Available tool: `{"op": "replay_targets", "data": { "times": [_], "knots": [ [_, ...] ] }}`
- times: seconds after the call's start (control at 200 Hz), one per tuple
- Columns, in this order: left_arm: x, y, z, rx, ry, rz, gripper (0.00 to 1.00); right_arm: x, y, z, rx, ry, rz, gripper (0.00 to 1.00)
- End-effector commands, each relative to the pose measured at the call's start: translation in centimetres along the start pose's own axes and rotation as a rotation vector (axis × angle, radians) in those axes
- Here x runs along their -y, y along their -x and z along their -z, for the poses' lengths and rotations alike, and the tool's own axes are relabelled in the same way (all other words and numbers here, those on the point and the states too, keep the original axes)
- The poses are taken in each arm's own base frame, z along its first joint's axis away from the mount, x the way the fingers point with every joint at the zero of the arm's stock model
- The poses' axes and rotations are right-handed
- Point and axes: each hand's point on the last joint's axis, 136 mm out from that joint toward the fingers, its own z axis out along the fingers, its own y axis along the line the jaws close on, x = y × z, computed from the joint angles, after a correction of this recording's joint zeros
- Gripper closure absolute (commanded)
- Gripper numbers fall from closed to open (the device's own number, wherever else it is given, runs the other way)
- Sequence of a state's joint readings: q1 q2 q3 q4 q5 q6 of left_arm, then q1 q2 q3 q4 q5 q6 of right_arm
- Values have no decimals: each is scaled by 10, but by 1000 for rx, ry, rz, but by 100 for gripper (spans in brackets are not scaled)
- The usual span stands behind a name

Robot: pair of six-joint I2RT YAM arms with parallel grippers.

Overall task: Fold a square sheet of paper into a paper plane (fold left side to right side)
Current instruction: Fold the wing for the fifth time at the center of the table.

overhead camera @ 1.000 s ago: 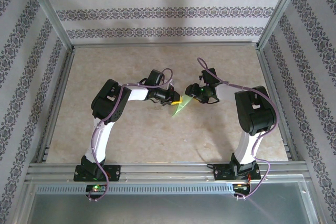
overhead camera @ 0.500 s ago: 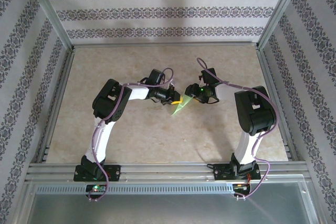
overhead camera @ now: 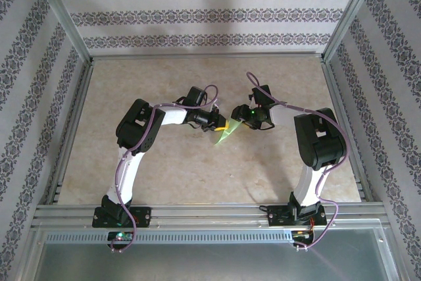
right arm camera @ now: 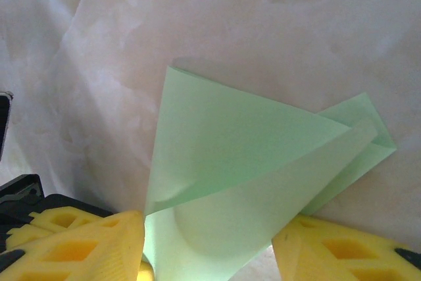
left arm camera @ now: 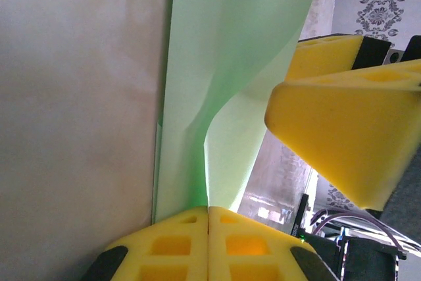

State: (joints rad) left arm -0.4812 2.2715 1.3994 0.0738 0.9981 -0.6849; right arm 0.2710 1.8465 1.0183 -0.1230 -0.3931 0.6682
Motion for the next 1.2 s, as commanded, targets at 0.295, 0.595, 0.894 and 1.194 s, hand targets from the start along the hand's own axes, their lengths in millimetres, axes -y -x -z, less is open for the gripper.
{"op": "replay_targets", "data": {
  "times": [0.295, 0.595, 0.894, 1.194],
  "knots": [
    [-43, 1, 0, 16, 91, 67, 97, -15, -2, 6, -12, 59, 35, 42],
    [-25, 6, 3, 36, 25, 45, 97, -8, 0, 4, -9, 46, 33, 43],
    [-8, 11, 14, 62, 30, 13, 96, -8, 1, -11, -51, 22, 92, 44],
    [-1, 12, 24, 115, 32, 3, 96, -18, 4, -20, -85, 35, 174, 46]
  ]
}}
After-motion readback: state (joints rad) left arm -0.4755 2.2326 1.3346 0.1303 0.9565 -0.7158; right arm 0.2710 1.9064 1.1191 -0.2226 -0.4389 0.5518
